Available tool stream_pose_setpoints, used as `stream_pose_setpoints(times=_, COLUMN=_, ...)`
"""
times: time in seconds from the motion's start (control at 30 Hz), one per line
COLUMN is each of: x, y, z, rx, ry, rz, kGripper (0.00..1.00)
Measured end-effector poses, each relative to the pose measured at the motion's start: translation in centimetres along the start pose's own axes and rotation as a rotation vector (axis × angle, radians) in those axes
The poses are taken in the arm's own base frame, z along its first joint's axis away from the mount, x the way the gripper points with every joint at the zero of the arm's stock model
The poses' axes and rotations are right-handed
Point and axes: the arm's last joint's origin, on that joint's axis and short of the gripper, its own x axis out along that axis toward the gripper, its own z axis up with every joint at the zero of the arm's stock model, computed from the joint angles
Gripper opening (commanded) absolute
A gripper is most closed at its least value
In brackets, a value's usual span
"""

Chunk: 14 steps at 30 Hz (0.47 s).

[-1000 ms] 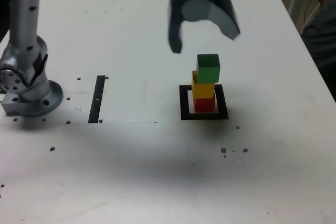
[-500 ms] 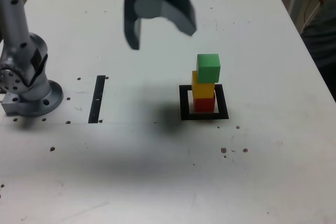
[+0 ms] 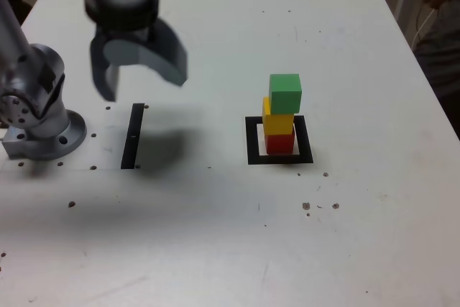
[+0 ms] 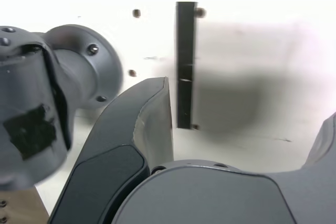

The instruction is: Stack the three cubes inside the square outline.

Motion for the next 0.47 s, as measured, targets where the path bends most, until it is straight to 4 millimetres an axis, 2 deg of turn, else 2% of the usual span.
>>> stream_pose_setpoints(times=0.23, x=2.6, y=-0.2, z=-0.8, rx=-0.002, ry=0.01, rz=-0.026, kGripper=1.0)
stream_pose_setpoints(times=0.47, x=3.9, y=-0.4, z=-1.0, rx=-0.002, ry=0.005, rz=-0.045, kGripper=1.0)
